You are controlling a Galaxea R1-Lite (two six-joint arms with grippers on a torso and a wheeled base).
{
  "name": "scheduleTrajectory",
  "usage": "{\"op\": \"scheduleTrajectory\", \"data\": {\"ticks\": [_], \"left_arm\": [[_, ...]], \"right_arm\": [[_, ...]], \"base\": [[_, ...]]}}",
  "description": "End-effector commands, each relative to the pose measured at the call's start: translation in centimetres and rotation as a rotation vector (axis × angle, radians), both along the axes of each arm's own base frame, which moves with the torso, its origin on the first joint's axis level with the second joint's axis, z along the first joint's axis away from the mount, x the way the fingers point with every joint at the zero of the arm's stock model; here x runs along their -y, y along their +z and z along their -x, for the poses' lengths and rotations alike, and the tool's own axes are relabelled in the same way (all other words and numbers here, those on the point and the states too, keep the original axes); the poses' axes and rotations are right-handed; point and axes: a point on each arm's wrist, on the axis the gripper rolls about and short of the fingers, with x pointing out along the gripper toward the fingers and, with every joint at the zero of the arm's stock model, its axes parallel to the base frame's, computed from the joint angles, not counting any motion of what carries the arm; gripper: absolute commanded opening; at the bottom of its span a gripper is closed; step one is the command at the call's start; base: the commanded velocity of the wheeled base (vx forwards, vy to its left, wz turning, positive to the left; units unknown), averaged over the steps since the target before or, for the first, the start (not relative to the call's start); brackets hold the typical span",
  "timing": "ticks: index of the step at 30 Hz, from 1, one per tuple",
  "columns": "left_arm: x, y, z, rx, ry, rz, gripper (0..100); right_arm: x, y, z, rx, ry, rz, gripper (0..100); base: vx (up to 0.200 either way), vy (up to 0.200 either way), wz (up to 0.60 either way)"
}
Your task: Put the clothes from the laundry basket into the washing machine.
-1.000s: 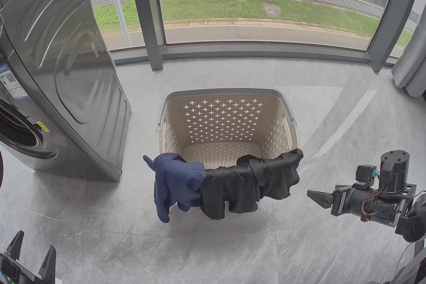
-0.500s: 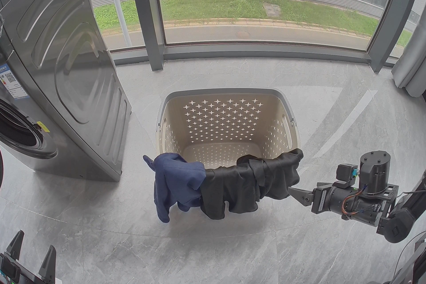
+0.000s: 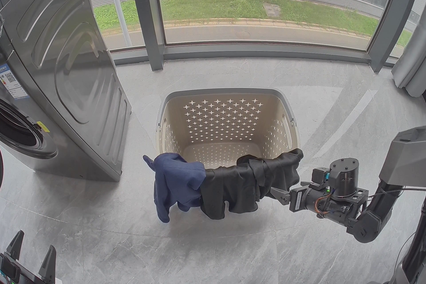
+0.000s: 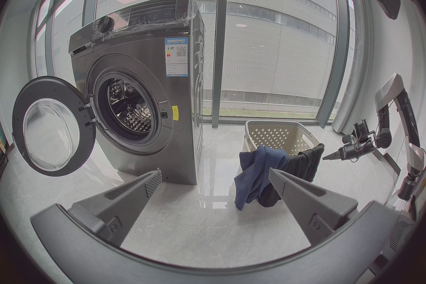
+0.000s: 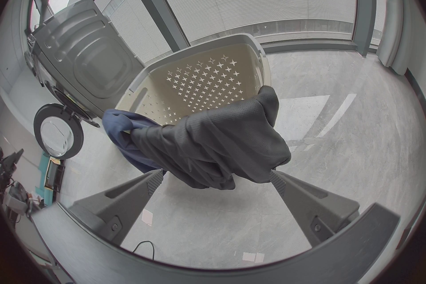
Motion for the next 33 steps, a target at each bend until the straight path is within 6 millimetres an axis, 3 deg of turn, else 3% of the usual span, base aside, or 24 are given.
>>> {"op": "scheduleTrajectory", "data": {"ticks": [1,6,18,19,30,33], "left_arm": [[0.0,-0.5,0.0,-0.001,0.000,0.001,100],[0.0,-0.5,0.0,-0.001,0.000,0.001,100],[0.0,-0.5,0.0,-0.001,0.000,0.001,100],[0.0,-0.5,0.0,-0.001,0.000,0.001,100],[0.0,-0.5,0.0,-0.001,0.000,0.001,100],[0.0,-0.5,0.0,-0.001,0.000,0.001,100]], "right_arm": [[-0.6,-1.8,-1.7,-0.020,-0.008,0.012,100],[-0.7,-2.7,-3.7,0.023,-0.031,-0.006,100],[-1.2,-3.1,-5.0,0.086,-0.030,-0.024,100],[-1.2,-3.0,-5.0,0.096,-0.029,-0.027,0],[-1.6,-2.9,-4.7,0.118,-0.016,-0.039,0],[-1.5,-2.7,-3.8,0.105,-0.008,-0.033,0]], "base": [[0.000,0.000,0.00],[0.000,0.000,0.00],[0.000,0.000,0.00],[0.000,0.000,0.00],[0.000,0.000,0.00],[0.000,0.000,0.00]]}}
